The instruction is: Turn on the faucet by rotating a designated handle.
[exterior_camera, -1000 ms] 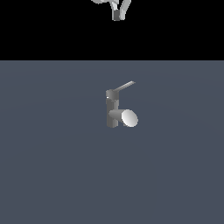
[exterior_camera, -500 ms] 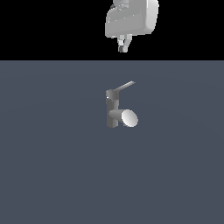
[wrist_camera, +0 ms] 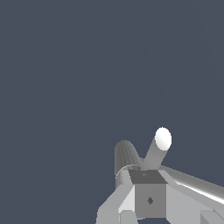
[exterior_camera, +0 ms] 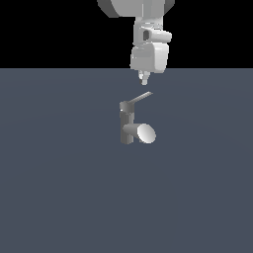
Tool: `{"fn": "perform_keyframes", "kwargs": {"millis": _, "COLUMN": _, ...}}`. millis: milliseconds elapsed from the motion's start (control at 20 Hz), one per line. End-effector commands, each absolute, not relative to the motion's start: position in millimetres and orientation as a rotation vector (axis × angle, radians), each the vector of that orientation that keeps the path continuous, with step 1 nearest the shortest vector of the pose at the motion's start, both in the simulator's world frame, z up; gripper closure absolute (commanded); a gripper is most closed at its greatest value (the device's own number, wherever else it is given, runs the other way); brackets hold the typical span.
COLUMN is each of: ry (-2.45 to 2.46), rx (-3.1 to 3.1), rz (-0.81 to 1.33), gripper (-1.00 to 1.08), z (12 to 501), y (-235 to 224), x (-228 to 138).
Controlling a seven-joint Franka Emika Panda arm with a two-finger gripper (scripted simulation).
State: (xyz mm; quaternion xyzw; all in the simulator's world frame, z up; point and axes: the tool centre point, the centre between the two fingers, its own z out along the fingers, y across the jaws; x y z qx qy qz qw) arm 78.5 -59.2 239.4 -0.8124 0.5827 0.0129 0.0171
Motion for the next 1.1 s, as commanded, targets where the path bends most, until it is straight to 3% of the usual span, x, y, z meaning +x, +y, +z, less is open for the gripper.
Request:
{"fn": "perform_keyframes", "kwargs": {"millis": 0, "ry": 1.882, "rx": -2.484, "rz": 0.028, "gripper": 1.08, "z": 222.3, "y": -64.0, "x": 87.5}}
{"fn": "perform_keyframes", "kwargs": {"millis": 450, "ry": 2.021, "rx": -2.402, "rz": 0.003, "gripper": 1.08, "z": 185.7, "y": -74.0, "x": 102.8}}
{"fn": "perform_keyframes", "kwargs": {"millis": 1050, "ry": 2.034, "rx": -2.394, "rz": 0.001, "gripper": 1.08, "z": 181.7, "y": -77.6, "x": 93.4}}
